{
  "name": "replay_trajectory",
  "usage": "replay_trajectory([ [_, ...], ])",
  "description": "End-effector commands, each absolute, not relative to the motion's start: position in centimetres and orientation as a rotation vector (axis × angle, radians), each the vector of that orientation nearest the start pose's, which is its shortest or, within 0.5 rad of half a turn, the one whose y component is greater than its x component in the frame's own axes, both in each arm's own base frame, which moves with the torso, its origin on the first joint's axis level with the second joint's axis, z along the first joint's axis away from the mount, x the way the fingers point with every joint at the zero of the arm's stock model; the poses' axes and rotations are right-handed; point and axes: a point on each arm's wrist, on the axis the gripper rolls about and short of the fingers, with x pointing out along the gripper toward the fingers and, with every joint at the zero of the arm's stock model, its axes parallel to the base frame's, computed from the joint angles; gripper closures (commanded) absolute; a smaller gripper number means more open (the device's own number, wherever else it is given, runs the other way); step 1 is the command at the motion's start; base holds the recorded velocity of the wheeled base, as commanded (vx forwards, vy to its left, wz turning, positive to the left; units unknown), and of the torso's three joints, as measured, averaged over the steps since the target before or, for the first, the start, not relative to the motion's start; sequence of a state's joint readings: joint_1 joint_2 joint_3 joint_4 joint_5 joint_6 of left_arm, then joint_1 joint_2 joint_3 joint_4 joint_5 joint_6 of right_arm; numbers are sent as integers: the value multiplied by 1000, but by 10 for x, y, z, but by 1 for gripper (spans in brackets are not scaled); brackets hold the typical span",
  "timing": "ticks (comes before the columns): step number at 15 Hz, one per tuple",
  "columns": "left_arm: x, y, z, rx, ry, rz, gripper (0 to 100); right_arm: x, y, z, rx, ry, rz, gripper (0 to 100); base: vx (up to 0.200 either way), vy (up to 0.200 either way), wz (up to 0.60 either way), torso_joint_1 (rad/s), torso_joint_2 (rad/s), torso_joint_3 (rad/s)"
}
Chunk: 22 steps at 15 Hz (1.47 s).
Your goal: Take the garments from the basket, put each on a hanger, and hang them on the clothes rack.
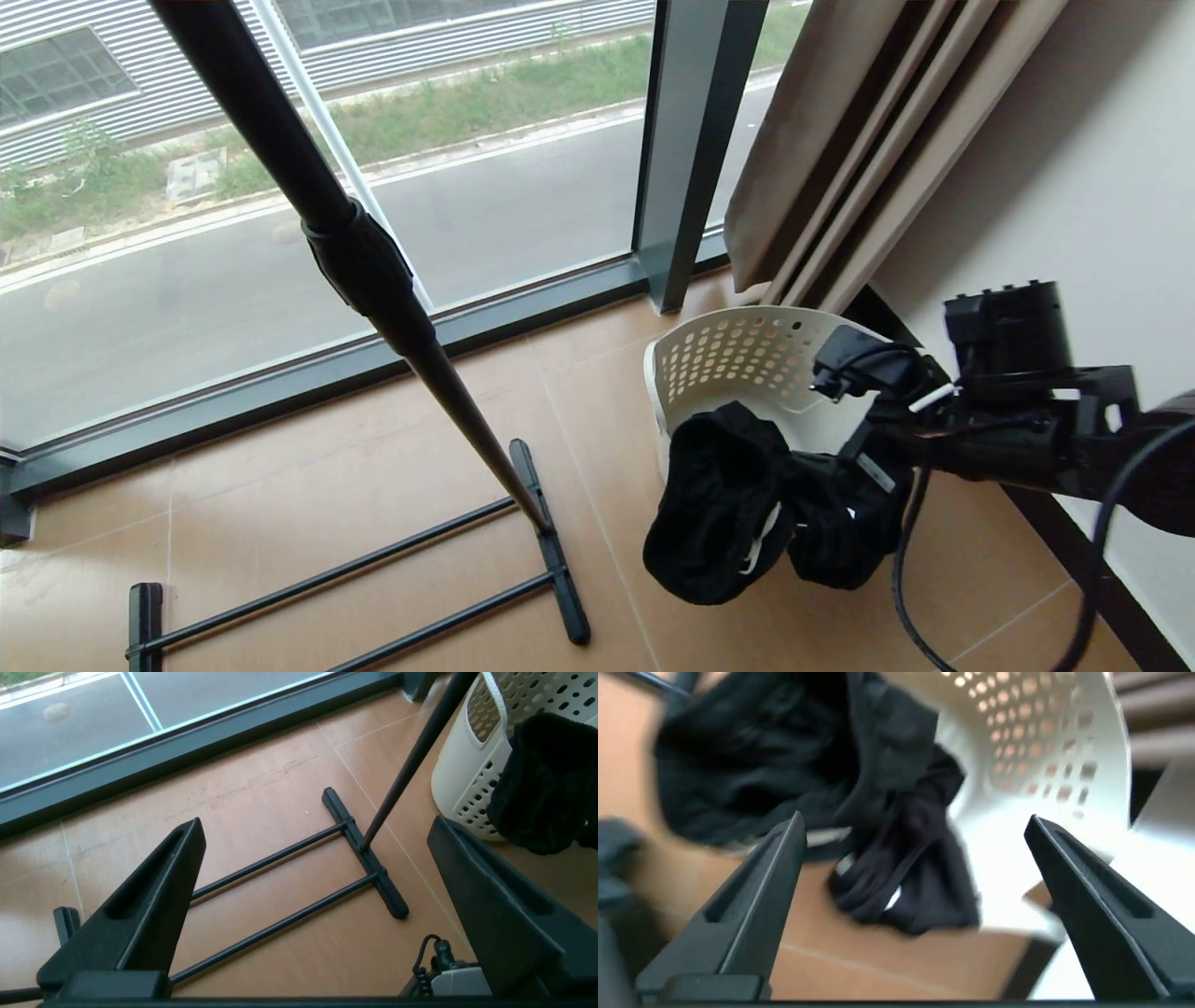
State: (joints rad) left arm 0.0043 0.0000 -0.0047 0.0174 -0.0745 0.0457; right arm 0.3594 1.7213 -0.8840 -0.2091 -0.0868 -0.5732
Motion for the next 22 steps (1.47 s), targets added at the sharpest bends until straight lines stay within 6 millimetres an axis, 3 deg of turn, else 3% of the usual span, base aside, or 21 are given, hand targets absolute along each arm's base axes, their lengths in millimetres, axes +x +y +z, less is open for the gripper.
replay_trajectory([
  [1, -23, -2, 75, 44, 11, -69, 0, 337, 132, 120, -827, 572, 462, 0, 0, 0, 0, 0, 0, 0],
  [6, -23, -2, 75, 41, 11, -68, 0, 377, 159, 95, -883, 578, 430, 0, 0, 0, 0, 0, 0, 0],
  [16, -23, -2, 75, 29, 11, -69, 0, 409, 162, 65, -886, 606, 401, 0, 0, 0, 0, 0, 0, 0],
  [19, -23, -2, 75, 29, 11, -69, 0, 412, 161, 67, -883, 598, 387, 0, 0, 0, 0, 0, 0, 0],
  [20, -23, -2, 75, 27, 11, -69, 0, 413, 161, 68, -882, 594, 385, 100, 0, 0, 0, 0, 0, 0],
  [22, -23, -2, 75, 27, 11, -68, 0, 412, 161, 69, -887, 598, 365, 100, 0, 0, 0, 0, 0, 0],
])
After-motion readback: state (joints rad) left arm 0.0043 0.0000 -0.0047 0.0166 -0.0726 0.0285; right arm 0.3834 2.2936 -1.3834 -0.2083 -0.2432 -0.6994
